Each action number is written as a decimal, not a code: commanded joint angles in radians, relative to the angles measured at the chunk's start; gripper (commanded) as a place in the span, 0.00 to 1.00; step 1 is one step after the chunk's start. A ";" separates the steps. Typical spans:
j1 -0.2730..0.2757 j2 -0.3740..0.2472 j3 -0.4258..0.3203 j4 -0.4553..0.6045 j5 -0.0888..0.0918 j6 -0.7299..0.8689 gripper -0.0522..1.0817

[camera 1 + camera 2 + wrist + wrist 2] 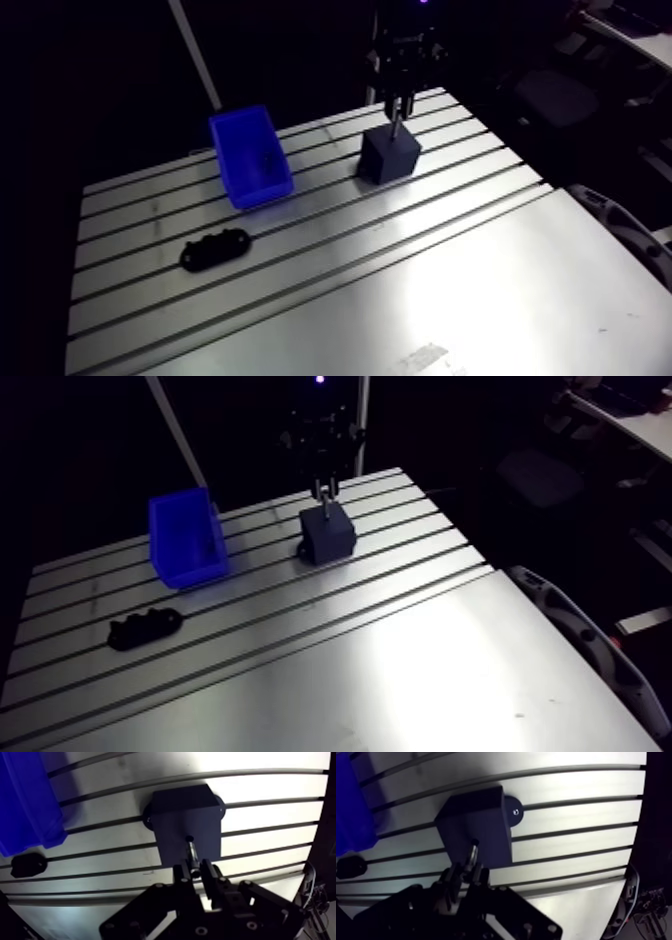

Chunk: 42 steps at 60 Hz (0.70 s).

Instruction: Pick up the M10 bolt and insert it into the hole until fully seated.

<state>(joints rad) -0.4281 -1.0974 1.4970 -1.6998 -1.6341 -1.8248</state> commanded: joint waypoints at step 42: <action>0.000 0.000 -0.001 -0.001 0.001 0.000 1.00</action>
<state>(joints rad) -0.4280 -1.0975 1.4966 -1.7004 -1.6333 -1.8248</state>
